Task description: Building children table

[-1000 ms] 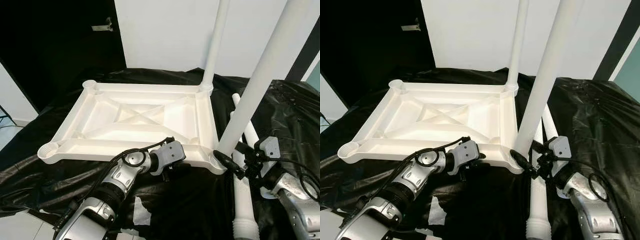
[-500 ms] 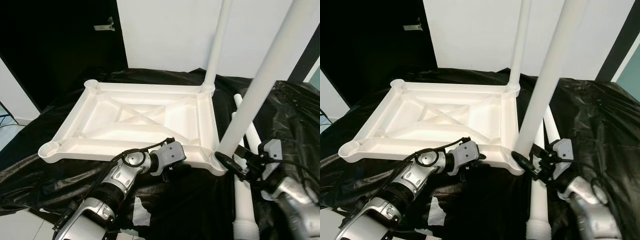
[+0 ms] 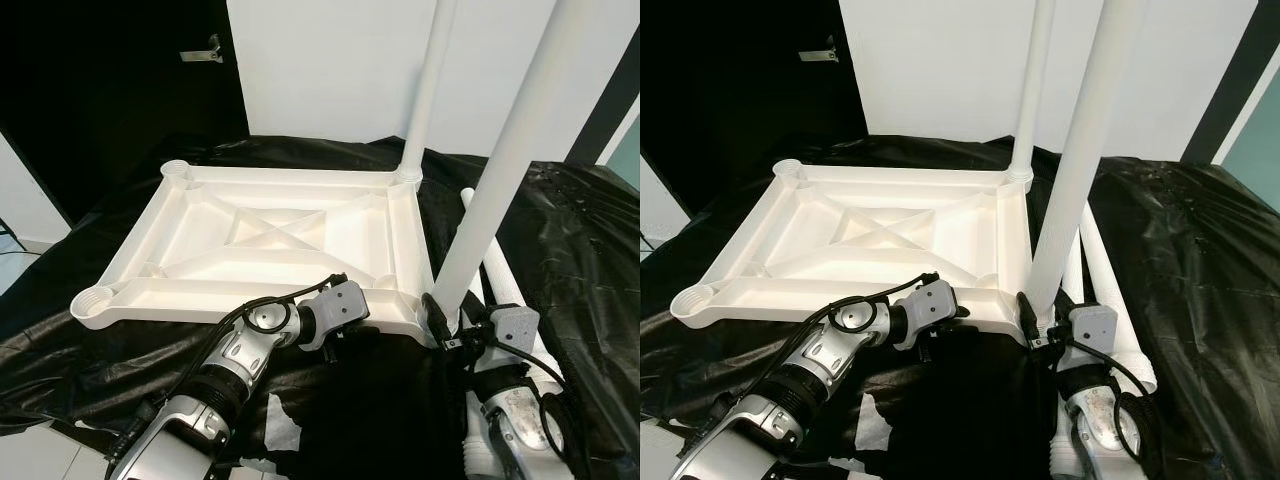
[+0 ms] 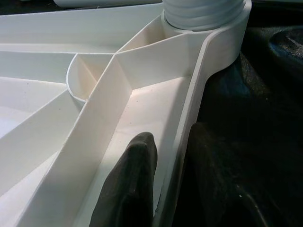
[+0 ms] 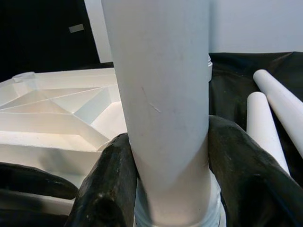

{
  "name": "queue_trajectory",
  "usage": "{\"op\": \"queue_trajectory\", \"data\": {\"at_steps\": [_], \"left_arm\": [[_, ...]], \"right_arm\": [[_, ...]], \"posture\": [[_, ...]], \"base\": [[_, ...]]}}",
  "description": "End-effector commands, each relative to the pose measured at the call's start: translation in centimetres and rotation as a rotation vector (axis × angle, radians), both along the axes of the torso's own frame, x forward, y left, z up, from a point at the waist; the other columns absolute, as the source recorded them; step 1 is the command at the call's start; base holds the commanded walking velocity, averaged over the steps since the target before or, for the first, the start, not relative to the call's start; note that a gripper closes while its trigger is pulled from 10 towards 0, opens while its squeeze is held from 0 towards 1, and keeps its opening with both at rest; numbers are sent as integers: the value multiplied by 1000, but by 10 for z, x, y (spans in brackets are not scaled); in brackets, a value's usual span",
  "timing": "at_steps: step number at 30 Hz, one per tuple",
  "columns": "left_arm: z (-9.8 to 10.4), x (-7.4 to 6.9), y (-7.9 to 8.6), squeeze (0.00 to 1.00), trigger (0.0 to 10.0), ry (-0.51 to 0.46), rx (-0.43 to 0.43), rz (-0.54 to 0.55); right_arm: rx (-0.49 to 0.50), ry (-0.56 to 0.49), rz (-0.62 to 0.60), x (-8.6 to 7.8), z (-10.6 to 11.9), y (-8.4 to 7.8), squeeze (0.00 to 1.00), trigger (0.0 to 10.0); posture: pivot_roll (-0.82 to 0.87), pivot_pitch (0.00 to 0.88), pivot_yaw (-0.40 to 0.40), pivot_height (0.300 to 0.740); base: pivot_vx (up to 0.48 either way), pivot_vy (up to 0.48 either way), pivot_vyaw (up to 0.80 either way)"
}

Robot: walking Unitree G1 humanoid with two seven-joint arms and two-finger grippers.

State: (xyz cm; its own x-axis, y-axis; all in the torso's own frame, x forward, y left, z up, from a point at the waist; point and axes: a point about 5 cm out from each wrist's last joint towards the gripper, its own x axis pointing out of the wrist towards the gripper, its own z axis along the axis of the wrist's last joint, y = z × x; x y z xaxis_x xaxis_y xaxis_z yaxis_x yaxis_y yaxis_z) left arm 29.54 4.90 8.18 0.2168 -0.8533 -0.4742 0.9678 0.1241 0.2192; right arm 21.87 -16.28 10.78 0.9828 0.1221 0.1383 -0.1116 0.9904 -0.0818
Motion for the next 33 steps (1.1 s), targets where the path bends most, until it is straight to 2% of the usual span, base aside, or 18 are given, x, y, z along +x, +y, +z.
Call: {"op": "queue_trajectory", "data": {"at_steps": [1,3,4,8,9,10,11,14,15,17,19,28,29,33], "left_arm": [[-36,-17,13,0,10000,140,116,2],[-36,-17,13,0,10000,140,116,2],[-35,-17,12,0,10000,140,115,1],[-35,-17,12,0,10000,139,118,-1],[-35,-17,12,0,10000,139,119,-3],[-35,-17,11,0,10000,140,119,-4],[-36,-17,11,0,10000,140,119,-4],[-36,-17,11,0,10000,139,119,-4],[-36,-17,11,0,10000,139,119,-4],[-36,-17,10,0,10000,139,119,-3],[-36,-17,10,0,10000,139,119,-4],[-36,-16,11,0,10000,137,119,-3],[-36,-16,12,0,10000,137,118,0],[-36,-16,12,0,10000,137,118,2]], "right_arm": [[-29,77,-89,-1,-14,-14,0,3098],[-32,76,-91,-1,-14,-12,0,3098],[-20,75,-56,0,-15,-8,1000,10000],[-28,88,28,5,-14,-10,1000,10000],[-40,98,70,7,-14,-12,741,10000],[-48,105,95,8,-14,-13,741,10000],[-64,105,124,9,-13,-15,0,10000],[-95,91,183,13,-8,-18,0,10000],[-113,79,239,17,-1,-22,0,10000],[-115,78,257,19,0,-23,0,10000],[-132,97,331,23,2,-25,0,10000],[-181,176,483,29,-3,-32,0,10000],[-172,194,540,28,-5,-34,0,0],[-157,200,567,29,-2,-36,0,0]], "posture": [[20,0,-8,740],[20,0,-8,740],[18,0,-7,740],[14,0,-6,740],[11,0,-6,740],[11,0,-6,740],[11,0,-6,740],[11,0,-9,740],[11,0,-9,740],[11,0,-9,740],[11,0,-11,740],[18,0,-14,740],[22,0,-14,740],[22,0,-13,740]], "base": [[0,0,0],[0,0,0],[0,0,0],[0,0,0],[0,0,0],[0,0,0],[0,0,0],[0,0,0],[0,0,0],[0,0,0],[0,0,0],[0,0,0],[0,0,0],[0,0,0]]}}
